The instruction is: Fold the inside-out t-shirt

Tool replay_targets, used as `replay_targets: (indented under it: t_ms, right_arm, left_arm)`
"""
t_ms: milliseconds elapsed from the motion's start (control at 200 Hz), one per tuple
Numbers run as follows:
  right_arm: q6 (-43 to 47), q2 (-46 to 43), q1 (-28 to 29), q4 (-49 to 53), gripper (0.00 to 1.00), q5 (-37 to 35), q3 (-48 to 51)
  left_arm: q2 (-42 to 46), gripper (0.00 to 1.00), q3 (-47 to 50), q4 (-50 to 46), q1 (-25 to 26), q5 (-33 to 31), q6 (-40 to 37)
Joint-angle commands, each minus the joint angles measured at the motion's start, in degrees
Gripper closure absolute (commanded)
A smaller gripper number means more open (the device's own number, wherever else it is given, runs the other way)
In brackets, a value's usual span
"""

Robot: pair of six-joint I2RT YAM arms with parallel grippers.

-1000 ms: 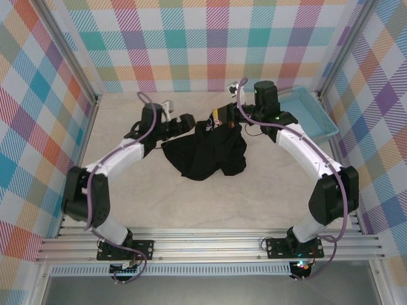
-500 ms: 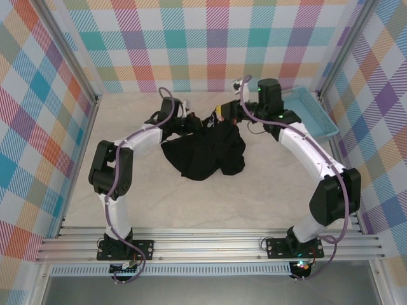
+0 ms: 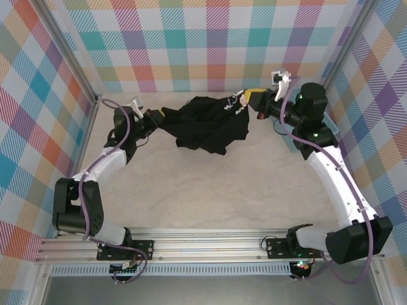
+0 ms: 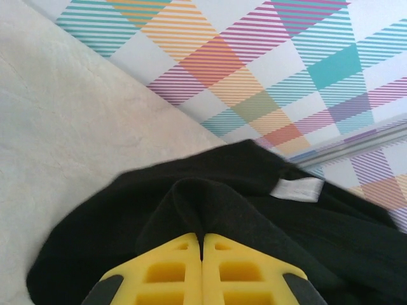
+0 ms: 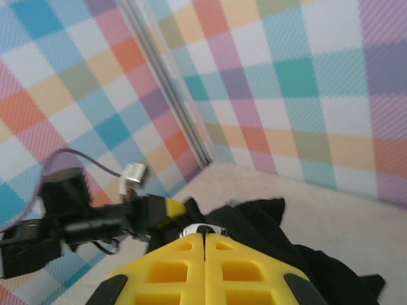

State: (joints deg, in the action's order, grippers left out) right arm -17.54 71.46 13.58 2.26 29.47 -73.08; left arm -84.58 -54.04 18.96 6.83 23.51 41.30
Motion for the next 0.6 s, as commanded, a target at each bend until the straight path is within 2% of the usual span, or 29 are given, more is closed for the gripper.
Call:
replay_targets:
  t_ms: [0,120,220,330,425,490,595]
  right_arm:
    - [0.0,1.6,-1.6,4.1,1.0,-6.1,4.8]
    - [-0.5,2.0,-1.8,6.7,1.0,-10.0,8.5]
    - [-2.4,2.5,-1.7,3.0,1.0,-4.3,13.3]
    - [-3.3,3.7,-0.3,1.4,1.0,1.0,16.6]
    - [-2.5,3.5,2.3,2.5,1.0,2.0,19.6]
    - [-2.8,2.9,3.5,3.1,1.0,2.2,21.5]
    - [-3.3,1.7,4.6,3.8,1.0,1.9,24.3]
  left_arm:
    - [1.5,1.0,4.3,6.7,-0.5,-0.5,-1.1]
    - [1.9,1.0,8.1,6.5,-0.3,-1.5,-4.9]
    - [1.7,0.99,8.9,-1.4,2.2,-5.0,-12.0]
    - [2.7,0.77,9.3,-10.3,8.0,-12.6,-19.7]
    - [5.8,0.56,10.1,-16.5,12.0,-24.3,-22.1]
    - [8.4,0.49,10.5,-18.9,13.9,-29.8,-23.0]
    - [11.4,0.42,9.9,-21.2,18.2,-31.9,-25.8]
